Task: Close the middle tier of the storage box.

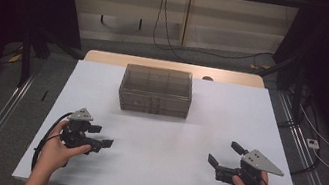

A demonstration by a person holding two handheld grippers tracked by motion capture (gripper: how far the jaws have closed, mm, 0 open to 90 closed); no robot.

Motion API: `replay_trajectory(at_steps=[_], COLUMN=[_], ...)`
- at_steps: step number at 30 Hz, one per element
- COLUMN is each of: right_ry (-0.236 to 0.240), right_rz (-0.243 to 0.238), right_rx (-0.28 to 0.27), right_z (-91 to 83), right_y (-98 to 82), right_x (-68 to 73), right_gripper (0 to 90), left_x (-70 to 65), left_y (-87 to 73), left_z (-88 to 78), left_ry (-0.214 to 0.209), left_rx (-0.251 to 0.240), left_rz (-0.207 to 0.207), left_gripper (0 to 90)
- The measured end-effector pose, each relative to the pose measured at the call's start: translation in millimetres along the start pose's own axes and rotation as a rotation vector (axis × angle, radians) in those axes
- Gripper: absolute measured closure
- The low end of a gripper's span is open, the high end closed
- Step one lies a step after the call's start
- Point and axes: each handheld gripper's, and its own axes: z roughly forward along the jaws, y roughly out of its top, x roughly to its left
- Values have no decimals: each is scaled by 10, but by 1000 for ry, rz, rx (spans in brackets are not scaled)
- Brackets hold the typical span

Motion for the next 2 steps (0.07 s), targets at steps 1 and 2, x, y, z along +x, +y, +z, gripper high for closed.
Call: replay_trajectory(at_steps=[1,2], right_ry=[0,0], right_rz=[2,1], right_rx=[-1,2], right_z=[3,4], right_y=[0,0], right_x=[2,3], right_gripper=[44,45], left_x=[3,7], left_y=[2,3], left_z=[-6,-14], left_ry=[1,1], left_rx=[-3,-7], left_rz=[0,1], left_gripper=[232,231])
